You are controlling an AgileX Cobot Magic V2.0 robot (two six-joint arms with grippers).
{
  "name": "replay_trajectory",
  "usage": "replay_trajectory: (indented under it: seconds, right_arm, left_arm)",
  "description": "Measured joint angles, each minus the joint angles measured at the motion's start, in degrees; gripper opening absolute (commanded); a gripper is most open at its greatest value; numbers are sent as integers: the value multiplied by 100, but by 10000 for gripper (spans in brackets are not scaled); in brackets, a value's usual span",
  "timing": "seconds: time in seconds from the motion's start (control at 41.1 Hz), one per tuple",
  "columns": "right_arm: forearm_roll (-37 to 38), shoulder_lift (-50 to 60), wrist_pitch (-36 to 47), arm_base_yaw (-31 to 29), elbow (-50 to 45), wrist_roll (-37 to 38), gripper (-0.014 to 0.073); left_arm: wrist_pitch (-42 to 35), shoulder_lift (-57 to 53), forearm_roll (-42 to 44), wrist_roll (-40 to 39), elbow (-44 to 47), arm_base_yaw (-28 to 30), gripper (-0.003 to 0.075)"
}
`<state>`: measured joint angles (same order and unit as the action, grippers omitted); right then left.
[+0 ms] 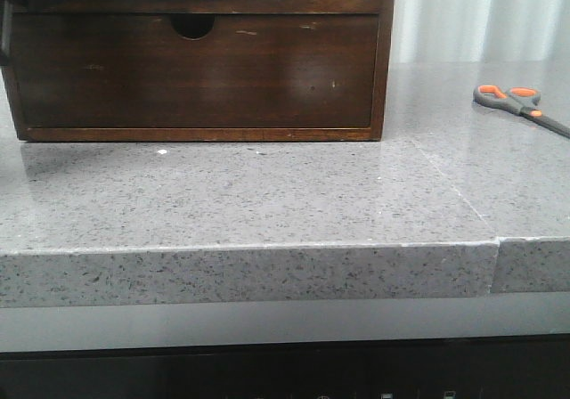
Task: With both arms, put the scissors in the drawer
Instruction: 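Grasp the white drawer handle with the left gripper and pull, then pull the drawer out toward the robot with the left gripper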
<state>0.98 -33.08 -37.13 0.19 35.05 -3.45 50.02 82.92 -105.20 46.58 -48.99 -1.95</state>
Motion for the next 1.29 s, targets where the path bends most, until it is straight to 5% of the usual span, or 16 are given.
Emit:
replay_trajectory:
  seconds: [0.633, 0.73, 0.949, 1.29]
  right_arm:
    - [3, 0, 0, 0, 0, 0, 621]
    - [3, 0, 0, 0, 0, 0, 621]
    - [12, 0, 0, 0, 0, 0, 621]
    - [12, 0, 0, 0, 0, 0, 621]
  left_arm:
    - [57, -2932, 52, -69, 2421, 0, 63]
    - [57, -2972, 67, -57, 2456, 0, 155]
    - [132, -3043, 336, 307, 2456, 0, 516]
    - [-4, -3193, 1068, 385, 2456, 0, 535]
